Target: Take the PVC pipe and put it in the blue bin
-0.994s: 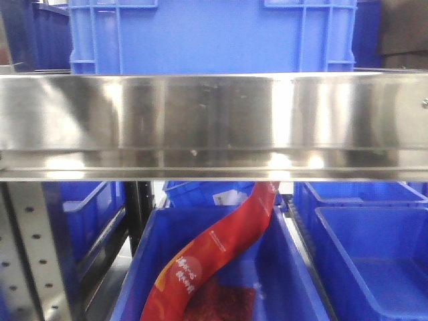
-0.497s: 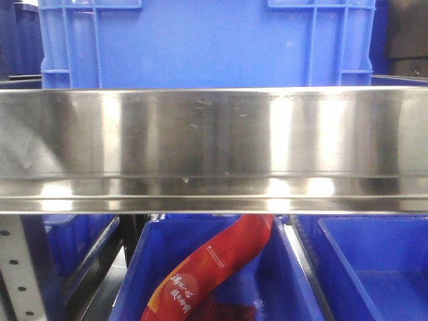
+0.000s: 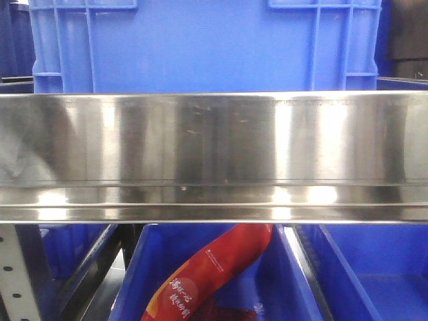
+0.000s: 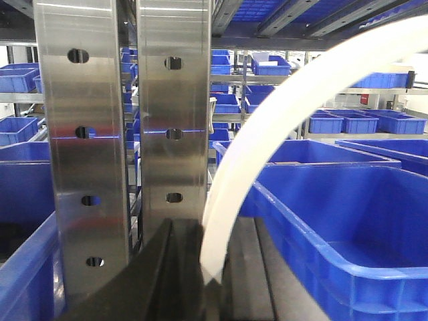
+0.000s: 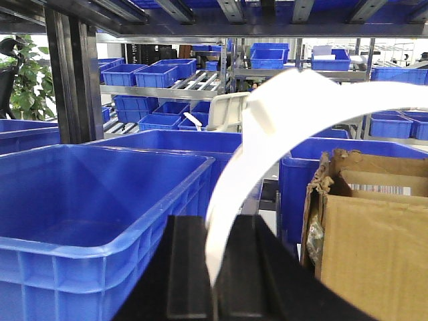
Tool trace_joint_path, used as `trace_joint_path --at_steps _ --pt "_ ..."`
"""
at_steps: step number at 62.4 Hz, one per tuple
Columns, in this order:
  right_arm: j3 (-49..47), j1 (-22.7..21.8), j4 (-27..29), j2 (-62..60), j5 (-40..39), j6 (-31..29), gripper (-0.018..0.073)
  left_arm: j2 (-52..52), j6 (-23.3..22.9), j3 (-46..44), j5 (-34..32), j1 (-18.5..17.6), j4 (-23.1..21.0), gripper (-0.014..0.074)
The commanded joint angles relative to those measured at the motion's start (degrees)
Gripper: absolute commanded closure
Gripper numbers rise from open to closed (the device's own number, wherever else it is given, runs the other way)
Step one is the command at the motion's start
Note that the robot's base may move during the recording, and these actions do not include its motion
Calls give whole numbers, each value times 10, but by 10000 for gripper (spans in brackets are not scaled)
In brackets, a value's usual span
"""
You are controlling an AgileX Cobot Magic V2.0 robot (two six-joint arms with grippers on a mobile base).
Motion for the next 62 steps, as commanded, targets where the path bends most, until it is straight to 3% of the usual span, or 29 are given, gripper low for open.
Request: trace_joint_path --at_steps 1,40,53,62 --pt "1 -2 -5 -3 -10 0 721 -3 -2 0 -12 -3 0 707" --pt "-3 -1 -5 6 -37 0 721 8 -2 -8 -25 -3 -15 707" --pt "-67 19 -10 71 -88 0 721 45 -1 -92 -14 -10 3 707" --pt "-125 51 -13 145 -87 0 721 94 -1 -157 22 -45 3 707"
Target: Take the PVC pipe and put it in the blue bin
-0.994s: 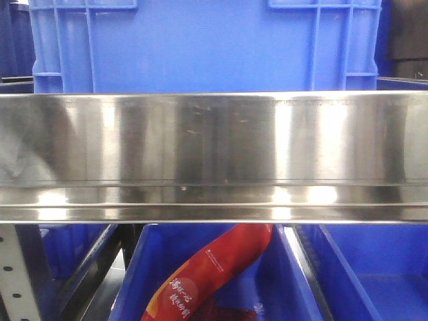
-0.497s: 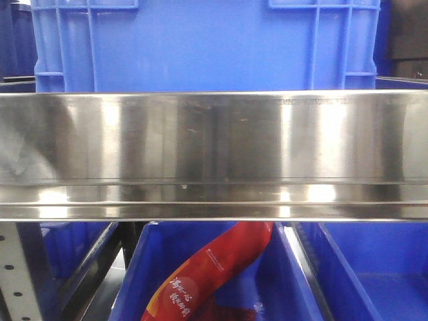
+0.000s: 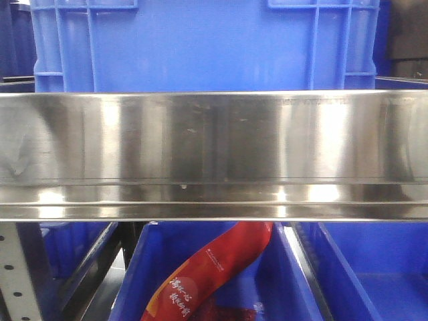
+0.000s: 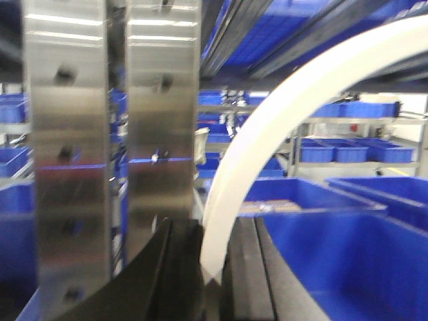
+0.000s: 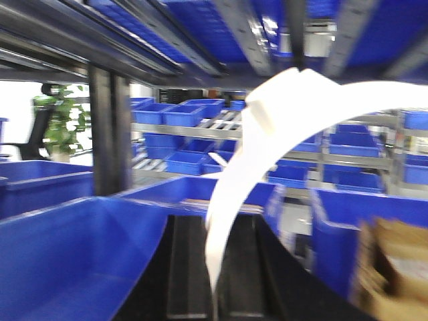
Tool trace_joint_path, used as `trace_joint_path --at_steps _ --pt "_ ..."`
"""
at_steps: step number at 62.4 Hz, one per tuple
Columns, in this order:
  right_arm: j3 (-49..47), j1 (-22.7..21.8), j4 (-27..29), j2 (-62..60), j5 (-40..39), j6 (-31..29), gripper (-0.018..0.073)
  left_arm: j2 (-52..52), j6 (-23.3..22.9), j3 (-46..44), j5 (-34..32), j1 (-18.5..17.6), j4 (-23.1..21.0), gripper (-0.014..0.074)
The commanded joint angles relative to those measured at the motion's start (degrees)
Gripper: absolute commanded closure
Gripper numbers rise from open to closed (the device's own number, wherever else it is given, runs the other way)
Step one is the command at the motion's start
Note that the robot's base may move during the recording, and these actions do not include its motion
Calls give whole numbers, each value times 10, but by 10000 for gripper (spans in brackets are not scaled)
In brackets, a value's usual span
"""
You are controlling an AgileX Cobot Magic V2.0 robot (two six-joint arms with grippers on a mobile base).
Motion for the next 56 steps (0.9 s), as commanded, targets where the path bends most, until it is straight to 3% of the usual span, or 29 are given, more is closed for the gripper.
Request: trace_joint_path --at_steps 1,30,36,45,56 --pt "-36 20 -7 45 -18 0 721 31 -1 -39 13 -24 3 707" --pt "-155 132 -8 239 -20 0 721 237 -1 -171 -3 -182 -14 707" --pt "-169 143 -8 266 -20 0 721 302 -2 -223 -1 -193 -20 707" --pt "-196 151 -8 308 -11 0 721 408 -2 -319 2 -193 -65 707" --pt "-234 151 1 346 0 0 721 499 -4 -405 62 -193 -65 707"
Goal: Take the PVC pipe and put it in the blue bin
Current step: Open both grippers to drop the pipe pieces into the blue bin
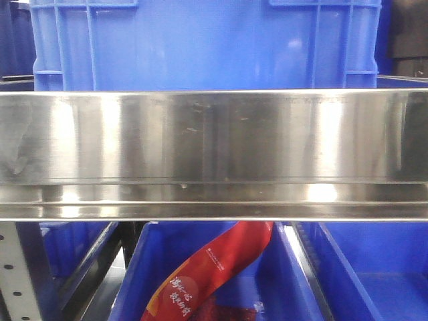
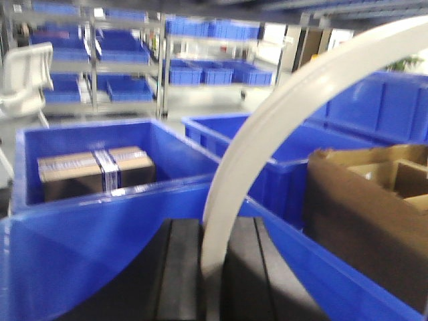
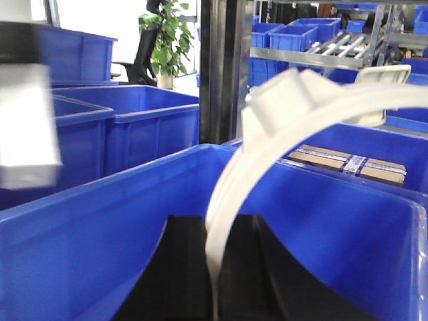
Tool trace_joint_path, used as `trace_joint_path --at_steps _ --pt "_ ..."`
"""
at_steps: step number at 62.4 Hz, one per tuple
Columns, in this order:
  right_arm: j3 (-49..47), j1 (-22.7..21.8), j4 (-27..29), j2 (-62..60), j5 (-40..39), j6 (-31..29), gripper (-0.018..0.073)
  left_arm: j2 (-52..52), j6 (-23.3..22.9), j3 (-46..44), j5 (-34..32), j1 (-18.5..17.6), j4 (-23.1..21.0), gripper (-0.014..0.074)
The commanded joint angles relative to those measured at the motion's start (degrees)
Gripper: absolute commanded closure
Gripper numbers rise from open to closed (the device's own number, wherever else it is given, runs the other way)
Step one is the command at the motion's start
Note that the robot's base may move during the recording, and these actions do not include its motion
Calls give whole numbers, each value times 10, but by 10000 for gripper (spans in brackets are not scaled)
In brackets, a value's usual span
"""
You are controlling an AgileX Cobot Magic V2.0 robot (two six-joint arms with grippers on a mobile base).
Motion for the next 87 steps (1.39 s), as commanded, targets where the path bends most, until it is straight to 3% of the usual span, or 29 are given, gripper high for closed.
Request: trace_joint_path --at_steps 1,7,19,60,66,74,78,87 --pt "-24 2 11 16 3 0 721 38 -6 -38 24 -4 -12 707" --pt "-45 5 50 31 52 0 721 69 -11 -54 40 -2 -53 707" --pt "-49 5 68 35 76 0 721 98 -20 -57 72 1 -82 707" --pt "-49 5 74 56 82 0 693 110 -22 -57 86 9 -80 702" --pt "-49 5 74 56 82 0 573 110 -22 -57 86 9 -79 619" --pt "-49 5 74 56 82 0 304 110 -22 -57 86 9 -79 396" --pt "-49 5 74 56 82 0 213 110 -22 -57 86 9 -79 289" --pt "-49 5 74 56 82 0 180 110 -22 -57 86 9 -79 204"
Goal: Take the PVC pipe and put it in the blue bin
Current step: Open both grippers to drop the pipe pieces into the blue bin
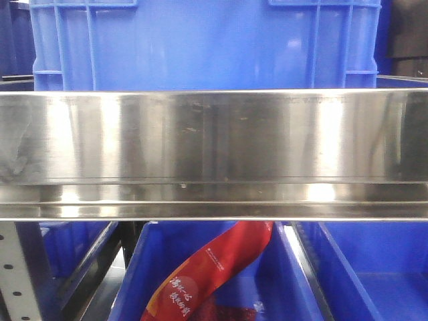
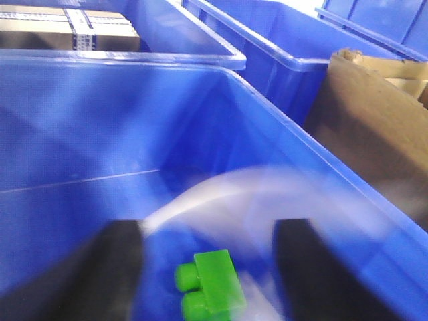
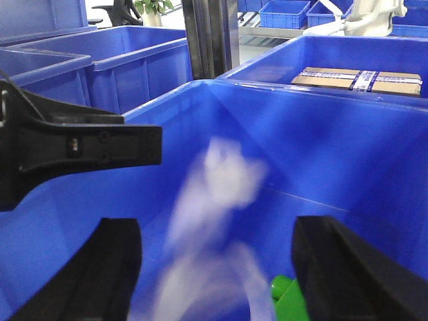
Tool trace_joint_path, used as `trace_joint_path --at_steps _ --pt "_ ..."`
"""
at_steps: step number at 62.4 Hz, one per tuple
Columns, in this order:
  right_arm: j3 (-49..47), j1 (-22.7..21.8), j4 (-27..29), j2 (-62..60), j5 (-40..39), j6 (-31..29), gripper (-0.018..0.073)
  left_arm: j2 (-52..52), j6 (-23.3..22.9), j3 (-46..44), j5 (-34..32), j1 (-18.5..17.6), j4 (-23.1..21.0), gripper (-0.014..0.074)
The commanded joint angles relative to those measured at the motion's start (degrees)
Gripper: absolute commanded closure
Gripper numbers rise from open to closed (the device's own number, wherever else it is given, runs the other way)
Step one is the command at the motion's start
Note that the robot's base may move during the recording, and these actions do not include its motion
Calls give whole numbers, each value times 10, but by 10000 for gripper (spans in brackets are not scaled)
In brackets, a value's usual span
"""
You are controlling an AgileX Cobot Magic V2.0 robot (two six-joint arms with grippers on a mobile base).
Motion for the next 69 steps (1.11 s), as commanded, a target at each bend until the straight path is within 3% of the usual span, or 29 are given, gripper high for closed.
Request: trace_joint_path --at_steps 1,22,32,38,49,56,64,69 --pt "-4 0 -3 0 -14 0 180 -2 -5 -5 -10 2 1 204" --pt "-4 0 -3 0 -6 0 180 -2 -5 -5 1 2 1 206" --pt "-4 0 -2 0 -5 0 300 -2 -5 -5 8 2 1 225" --pt "-4 0 5 0 -6 0 459 -2 -5 -5 26 2 1 360" --pt "-4 0 36 0 -6 0 718 -5 -5 -5 71 2 -1 709" --pt "-4 0 59 -2 -16 0 727 -20 -3 -5 82 -1 0 707" --pt "-4 -1 78 -18 -27 0 727 -48 55 -5 86 -12 13 707" --pt "-4 -1 78 -35 -23 0 727 -68 62 -5 95 -14 13 707"
